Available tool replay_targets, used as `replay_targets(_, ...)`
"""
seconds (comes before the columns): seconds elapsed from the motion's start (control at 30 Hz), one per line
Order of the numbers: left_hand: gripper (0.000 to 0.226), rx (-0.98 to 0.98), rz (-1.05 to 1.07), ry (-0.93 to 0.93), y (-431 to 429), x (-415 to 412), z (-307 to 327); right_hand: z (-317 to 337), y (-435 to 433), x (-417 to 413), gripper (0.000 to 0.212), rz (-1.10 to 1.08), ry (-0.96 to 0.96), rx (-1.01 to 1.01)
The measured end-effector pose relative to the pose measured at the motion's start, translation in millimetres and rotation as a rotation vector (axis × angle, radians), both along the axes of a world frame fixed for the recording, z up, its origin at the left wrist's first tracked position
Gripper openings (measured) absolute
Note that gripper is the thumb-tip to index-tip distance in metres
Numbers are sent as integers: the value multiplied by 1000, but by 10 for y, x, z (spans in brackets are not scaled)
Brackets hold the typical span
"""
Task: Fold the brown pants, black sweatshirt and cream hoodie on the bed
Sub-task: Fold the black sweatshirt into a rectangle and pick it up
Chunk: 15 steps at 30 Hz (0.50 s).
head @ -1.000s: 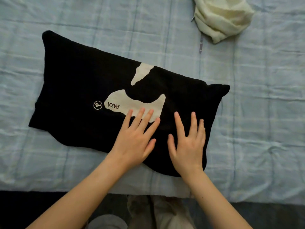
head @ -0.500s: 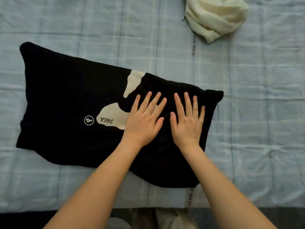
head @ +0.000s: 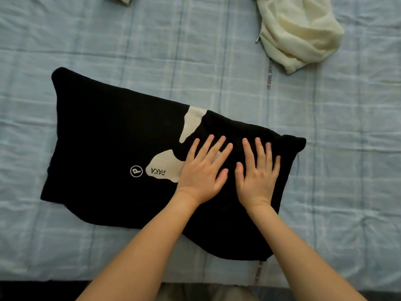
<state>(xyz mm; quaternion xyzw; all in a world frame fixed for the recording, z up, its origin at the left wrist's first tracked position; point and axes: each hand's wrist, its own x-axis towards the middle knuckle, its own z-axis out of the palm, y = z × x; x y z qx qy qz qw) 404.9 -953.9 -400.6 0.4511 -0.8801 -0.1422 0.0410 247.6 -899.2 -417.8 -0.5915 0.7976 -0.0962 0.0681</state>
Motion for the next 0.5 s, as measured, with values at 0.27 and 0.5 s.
replay_targets(0.27,40,186,100,626,-45,708,725,644,-198,732,56,-89,-192,-95)
replay_targets(0.5,59,-44,306,-57,-305,1826,435,610,-527,1918,56,70,-203,-87)
